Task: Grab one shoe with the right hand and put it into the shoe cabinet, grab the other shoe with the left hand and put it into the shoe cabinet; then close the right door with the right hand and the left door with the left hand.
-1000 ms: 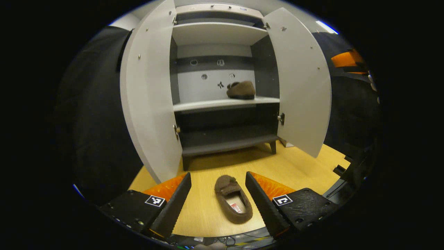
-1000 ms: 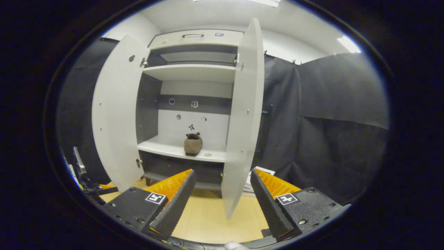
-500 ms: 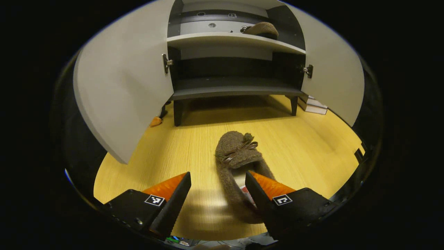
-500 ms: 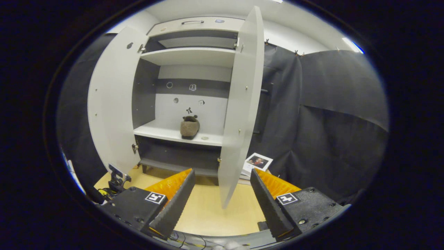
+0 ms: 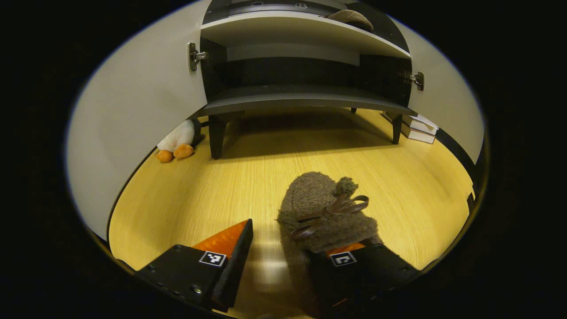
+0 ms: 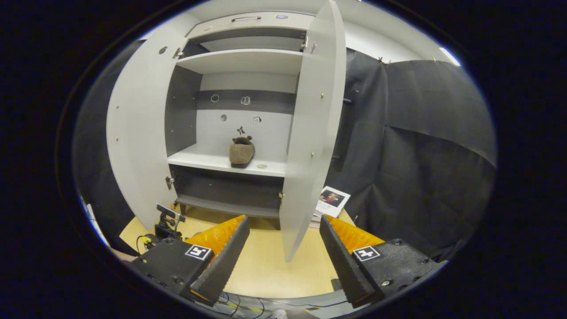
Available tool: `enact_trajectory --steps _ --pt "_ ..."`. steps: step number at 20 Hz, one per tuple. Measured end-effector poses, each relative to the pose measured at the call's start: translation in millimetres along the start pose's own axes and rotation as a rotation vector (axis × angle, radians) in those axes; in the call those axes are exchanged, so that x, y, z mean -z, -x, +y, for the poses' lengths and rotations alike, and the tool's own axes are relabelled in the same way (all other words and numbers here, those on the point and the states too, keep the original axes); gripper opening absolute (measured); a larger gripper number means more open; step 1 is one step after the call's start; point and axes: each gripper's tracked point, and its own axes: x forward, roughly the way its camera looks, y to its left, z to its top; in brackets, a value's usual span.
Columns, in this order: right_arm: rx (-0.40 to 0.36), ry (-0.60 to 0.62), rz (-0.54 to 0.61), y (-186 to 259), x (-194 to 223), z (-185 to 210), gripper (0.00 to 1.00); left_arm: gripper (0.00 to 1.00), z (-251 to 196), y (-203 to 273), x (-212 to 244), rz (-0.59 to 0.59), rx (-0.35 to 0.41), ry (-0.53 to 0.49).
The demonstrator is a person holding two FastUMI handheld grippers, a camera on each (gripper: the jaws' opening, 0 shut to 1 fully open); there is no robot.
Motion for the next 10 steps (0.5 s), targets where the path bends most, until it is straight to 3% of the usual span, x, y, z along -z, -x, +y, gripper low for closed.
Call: enact_trajectory --steps 1,2,3,5,10 --pt "0.002 -0.004 0.002 0.6 1.0 -1.9 1.0 0.29 -3.9 0.4 -2.4 -0.013 -0.004 -0.022" --pt "0.006 -0.005 0.002 1.1 1.9 -4.5 1.0 0.23 3.4 -3.1 -5.2 -0.026 -0.043 -0.063" --pt "0.011 -0.006 0.001 1.5 2.4 -7.1 1.0 0.08 5.3 -3.1 -3.7 -0.022 -0.048 -0.077" --pt "0.013 -0.014 0.001 3.1 4.5 -12.1 1.0 0.01 5.2 0.3 -4.1 -0.007 -0.047 -0.067" --pt "0.015 -0.028 -0.03 6.1 1.1 -26.8 1.0 0.01 -1.8 38.4 -44.1 -0.059 -0.061 -0.045"
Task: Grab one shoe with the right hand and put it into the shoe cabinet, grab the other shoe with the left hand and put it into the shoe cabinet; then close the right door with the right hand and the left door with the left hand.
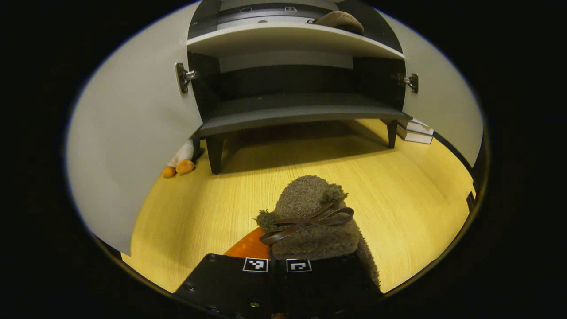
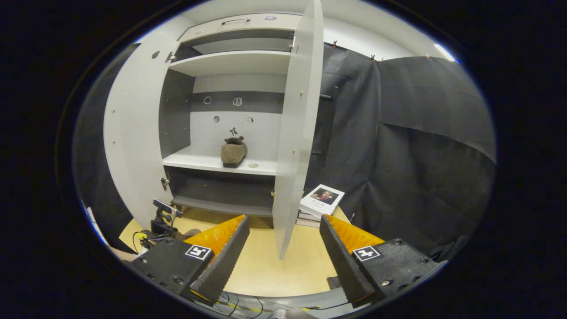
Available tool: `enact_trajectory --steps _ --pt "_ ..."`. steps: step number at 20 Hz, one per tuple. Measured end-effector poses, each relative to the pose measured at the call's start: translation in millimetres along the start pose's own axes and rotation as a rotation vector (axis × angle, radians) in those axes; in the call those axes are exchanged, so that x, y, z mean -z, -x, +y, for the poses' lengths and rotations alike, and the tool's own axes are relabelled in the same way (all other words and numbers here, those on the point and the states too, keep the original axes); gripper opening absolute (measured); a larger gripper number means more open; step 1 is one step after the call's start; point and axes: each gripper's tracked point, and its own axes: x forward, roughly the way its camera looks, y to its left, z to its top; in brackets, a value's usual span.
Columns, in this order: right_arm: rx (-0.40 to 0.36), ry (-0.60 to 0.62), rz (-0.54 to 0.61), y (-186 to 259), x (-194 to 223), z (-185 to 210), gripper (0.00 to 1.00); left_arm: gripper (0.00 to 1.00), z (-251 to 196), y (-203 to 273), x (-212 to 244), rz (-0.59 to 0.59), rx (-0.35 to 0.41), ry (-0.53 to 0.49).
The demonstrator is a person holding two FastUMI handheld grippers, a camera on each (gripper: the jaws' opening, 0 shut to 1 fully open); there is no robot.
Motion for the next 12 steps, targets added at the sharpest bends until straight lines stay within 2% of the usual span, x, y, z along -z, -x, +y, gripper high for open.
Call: enact_trajectory --steps 7,12 --pt "-0.04 -0.06 -0.071 -3.3 -7.6 -17.4 1.0 0.01 -6.2 83.7 -153.2 -0.199 -0.034 0.02" --pt "-0.064 -0.124 -0.11 -12.7 -11.5 -35.4 1.0 0.01 -10.7 112.7 -270.7 -0.302 -0.077 0.054"
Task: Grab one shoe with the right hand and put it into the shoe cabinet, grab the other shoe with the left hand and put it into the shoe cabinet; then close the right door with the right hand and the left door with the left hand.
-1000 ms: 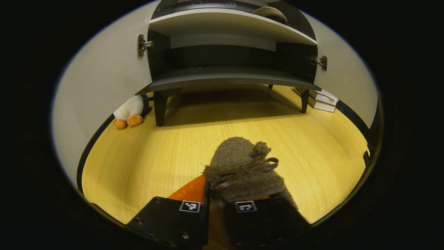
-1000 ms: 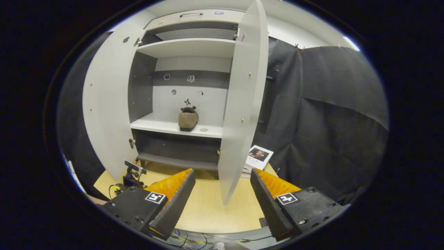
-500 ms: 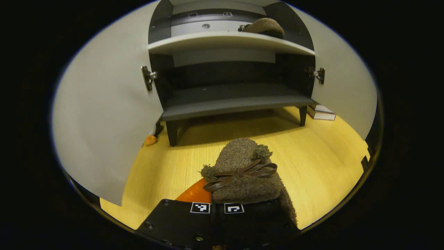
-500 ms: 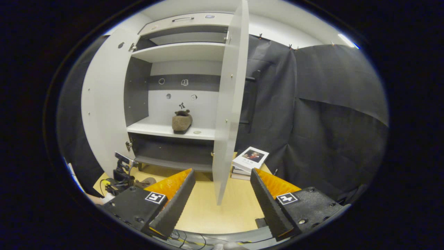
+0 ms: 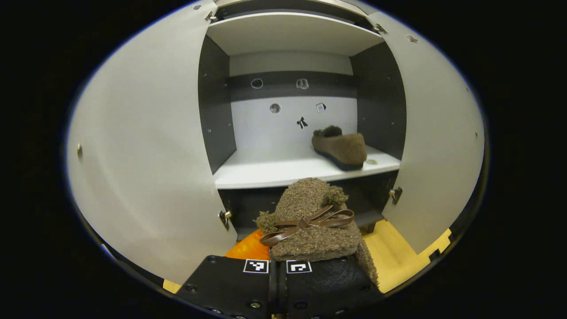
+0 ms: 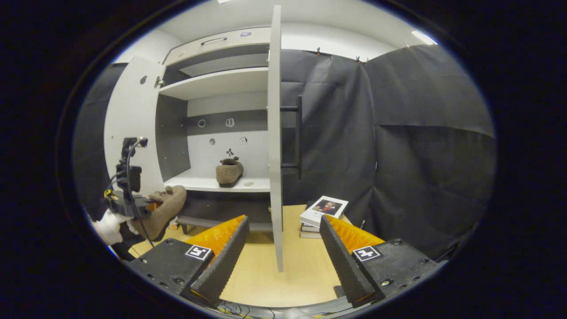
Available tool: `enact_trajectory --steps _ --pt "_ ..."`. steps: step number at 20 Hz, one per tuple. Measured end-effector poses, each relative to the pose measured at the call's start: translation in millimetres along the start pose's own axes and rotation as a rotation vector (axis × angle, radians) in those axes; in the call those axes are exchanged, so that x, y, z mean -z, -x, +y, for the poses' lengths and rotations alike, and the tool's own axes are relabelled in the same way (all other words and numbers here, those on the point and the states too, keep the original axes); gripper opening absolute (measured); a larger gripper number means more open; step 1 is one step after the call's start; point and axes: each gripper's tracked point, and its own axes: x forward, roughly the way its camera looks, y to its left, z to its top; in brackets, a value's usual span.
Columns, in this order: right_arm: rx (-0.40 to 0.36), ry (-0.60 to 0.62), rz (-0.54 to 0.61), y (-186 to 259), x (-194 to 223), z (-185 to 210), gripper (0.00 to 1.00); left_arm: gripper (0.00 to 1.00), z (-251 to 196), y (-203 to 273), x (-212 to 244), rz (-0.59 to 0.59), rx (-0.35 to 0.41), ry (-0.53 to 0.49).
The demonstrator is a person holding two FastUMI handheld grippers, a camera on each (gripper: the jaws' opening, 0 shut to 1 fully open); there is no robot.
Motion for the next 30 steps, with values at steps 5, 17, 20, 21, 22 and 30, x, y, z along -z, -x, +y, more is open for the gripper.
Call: enact_trajectory --steps 5,17,20,21,22,30 --pt "-0.036 -0.024 -0.02 -1.8 -7.3 -11.1 1.0 0.0 -11.2 -50.2 -96.0 -0.093 -0.07 -0.021" --pt "0.01 -0.022 -0.032 5.6 -15.7 -45.4 1.0 0.0 9.5 -230.8 -136.0 -0.004 -0.179 0.004" --pt "0.045 -0.037 -0.026 8.8 -13.7 -57.0 1.0 0.01 9.6 -251.5 -109.5 0.08 -0.164 0.019" --pt "0.053 -0.037 -0.025 10.0 -13.5 -58.8 1.0 0.0 12.1 -256.2 -102.9 0.104 -0.176 0.016" --pt "0.057 -0.036 -0.025 10.5 -13.3 -60.3 1.0 0.0 8.0 -259.4 -96.9 0.125 -0.161 0.018" --pt "0.034 -0.03 0.012 7.0 -3.2 -50.9 1.0 0.11 6.6 -263.2 -79.7 0.223 -0.136 -0.045"
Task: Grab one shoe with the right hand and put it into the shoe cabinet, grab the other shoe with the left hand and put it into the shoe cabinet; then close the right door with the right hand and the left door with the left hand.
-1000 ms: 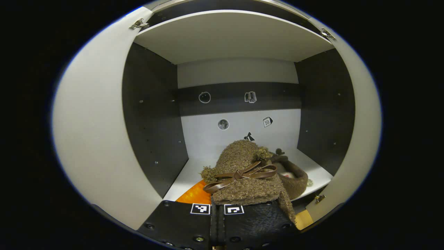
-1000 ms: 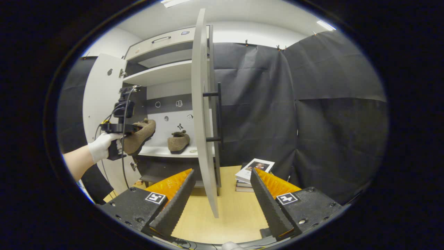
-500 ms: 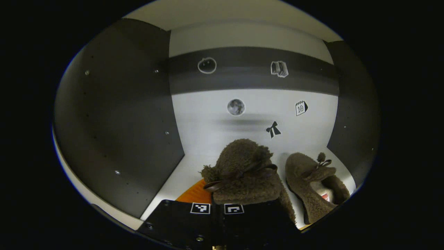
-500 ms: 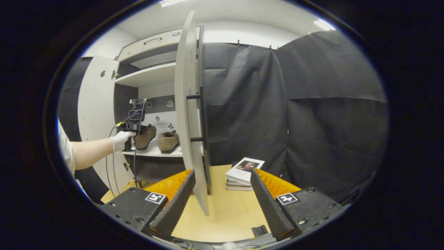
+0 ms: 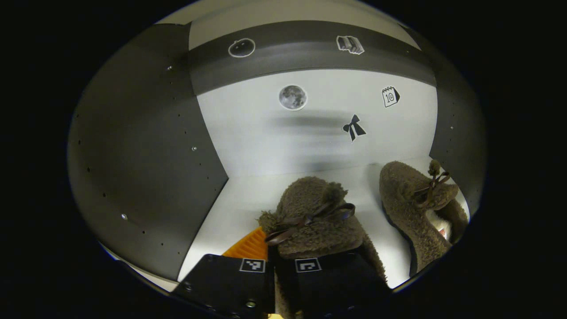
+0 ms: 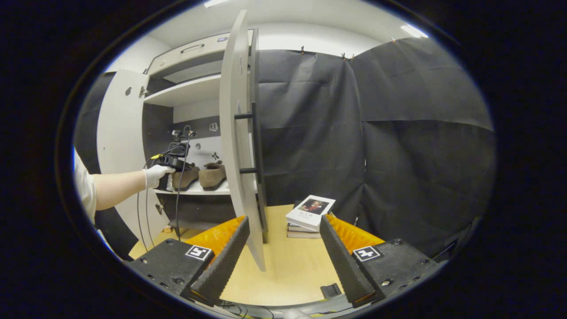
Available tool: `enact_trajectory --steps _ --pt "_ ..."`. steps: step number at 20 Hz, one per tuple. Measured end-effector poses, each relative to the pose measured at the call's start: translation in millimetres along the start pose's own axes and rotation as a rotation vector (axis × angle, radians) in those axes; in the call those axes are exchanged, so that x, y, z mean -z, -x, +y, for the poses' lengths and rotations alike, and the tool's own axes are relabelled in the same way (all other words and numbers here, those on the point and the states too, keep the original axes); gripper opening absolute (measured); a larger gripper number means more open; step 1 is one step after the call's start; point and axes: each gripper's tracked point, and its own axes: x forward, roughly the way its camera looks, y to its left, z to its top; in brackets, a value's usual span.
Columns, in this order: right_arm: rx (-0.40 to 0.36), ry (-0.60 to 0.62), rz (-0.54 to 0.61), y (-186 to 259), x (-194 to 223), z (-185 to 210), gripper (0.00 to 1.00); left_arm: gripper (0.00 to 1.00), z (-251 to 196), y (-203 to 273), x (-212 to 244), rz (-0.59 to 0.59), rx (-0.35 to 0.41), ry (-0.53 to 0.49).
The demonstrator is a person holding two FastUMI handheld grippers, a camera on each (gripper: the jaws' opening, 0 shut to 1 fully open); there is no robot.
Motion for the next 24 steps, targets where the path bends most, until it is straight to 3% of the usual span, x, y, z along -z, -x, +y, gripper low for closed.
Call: enact_trajectory --steps 1,2,5,10,17,18,19,24 --pt "0.0 0.003 -0.004 0.1 -1.4 1.6 1.0 0.23 -0.8 2.6 -0.3 -0.004 0.019 0.011" --pt "-0.002 0.006 -0.008 -0.2 -2.0 2.5 1.0 0.24 -0.1 6.3 -1.1 -0.01 0.039 0.022" --pt "0.003 0.014 -0.013 -1.0 -2.8 2.5 1.0 0.98 13.4 26.7 -9.8 -0.057 0.047 0.047" --pt "-0.027 -0.001 -0.016 -5.7 -5.2 19.2 1.0 0.96 15.9 76.9 -10.5 -0.117 0.09 0.035" --pt "-0.07 0.009 -0.051 -4.5 -16.4 47.1 1.0 0.96 17.7 184.6 -59.0 -0.362 0.124 0.015" --pt "-0.072 0.008 -0.057 -3.8 -18.5 49.6 1.0 0.93 18.8 202.7 -61.9 -0.396 0.121 0.013" --pt "-0.074 0.01 -0.06 -2.2 -19.5 51.7 1.0 0.96 20.0 221.9 -61.9 -0.424 0.118 0.008" --pt "-0.068 0.014 -0.072 2.0 -22.3 54.2 1.0 0.96 19.4 304.3 -41.5 -0.57 0.114 -0.043"
